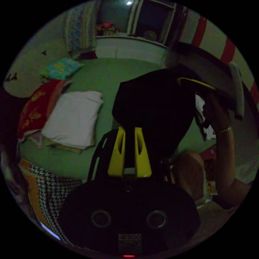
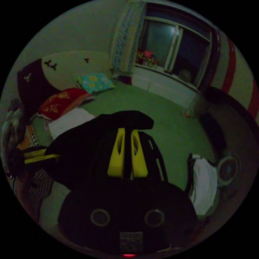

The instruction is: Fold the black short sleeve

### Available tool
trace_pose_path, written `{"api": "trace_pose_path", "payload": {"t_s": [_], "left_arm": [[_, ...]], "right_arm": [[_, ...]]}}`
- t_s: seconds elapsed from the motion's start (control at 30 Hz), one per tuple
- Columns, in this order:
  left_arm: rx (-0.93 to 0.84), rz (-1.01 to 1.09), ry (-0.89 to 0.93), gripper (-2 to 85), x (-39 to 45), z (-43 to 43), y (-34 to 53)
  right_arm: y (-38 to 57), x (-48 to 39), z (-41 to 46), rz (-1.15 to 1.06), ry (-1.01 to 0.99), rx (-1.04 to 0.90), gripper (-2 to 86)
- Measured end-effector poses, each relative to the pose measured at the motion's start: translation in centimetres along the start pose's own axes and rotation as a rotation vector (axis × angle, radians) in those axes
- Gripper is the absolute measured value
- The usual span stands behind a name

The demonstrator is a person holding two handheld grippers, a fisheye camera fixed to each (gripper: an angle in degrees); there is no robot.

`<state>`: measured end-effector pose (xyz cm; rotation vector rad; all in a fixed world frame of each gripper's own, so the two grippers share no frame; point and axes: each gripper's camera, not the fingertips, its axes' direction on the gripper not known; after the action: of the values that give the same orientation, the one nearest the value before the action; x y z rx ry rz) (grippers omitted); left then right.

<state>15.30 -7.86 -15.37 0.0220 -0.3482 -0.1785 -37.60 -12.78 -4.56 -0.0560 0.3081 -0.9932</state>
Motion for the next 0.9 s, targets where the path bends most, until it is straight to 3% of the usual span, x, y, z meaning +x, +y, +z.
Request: {"api": "trace_pose_path", "payload": {"t_s": [0.2,0.27,0.33,0.47,0.63,0.77,0.9], "left_arm": [[0.012,-0.086,-0.162,6.6,-5.8,-7.8,0.3],[0.001,-0.155,-0.211,7.2,-8.1,-7.7,0.1],[-0.039,-0.281,-0.272,9.3,-11.3,-5.5,0.7],[-0.139,-0.438,-0.318,11.3,-14.2,-3.6,3.8],[-0.012,-0.393,-0.354,9.4,-11.7,-7.3,7.3],[-0.03,-0.319,-0.442,5.0,-8.6,-7.0,7.7],[-0.157,-0.337,-0.511,0.3,-7.8,-4.3,9.6]], "right_arm": [[-5.6,-8.0,1.8,-0.049,-0.104,0.037,0.2],[-6.4,-10.7,5.8,-0.073,-0.16,-0.125,3.4],[-5.2,-12.0,8.3,-0.072,-0.182,-0.297,5.8],[2.2,-13.7,7.0,-0.12,-0.355,-0.257,7.0],[8.7,-15.6,6.4,-0.037,-0.591,-0.312,2.8],[11.0,-18.2,6.4,0.024,-0.534,-0.352,-0.7],[13.3,-18.2,4.4,-0.003,-0.492,-0.397,-0.9]]}}
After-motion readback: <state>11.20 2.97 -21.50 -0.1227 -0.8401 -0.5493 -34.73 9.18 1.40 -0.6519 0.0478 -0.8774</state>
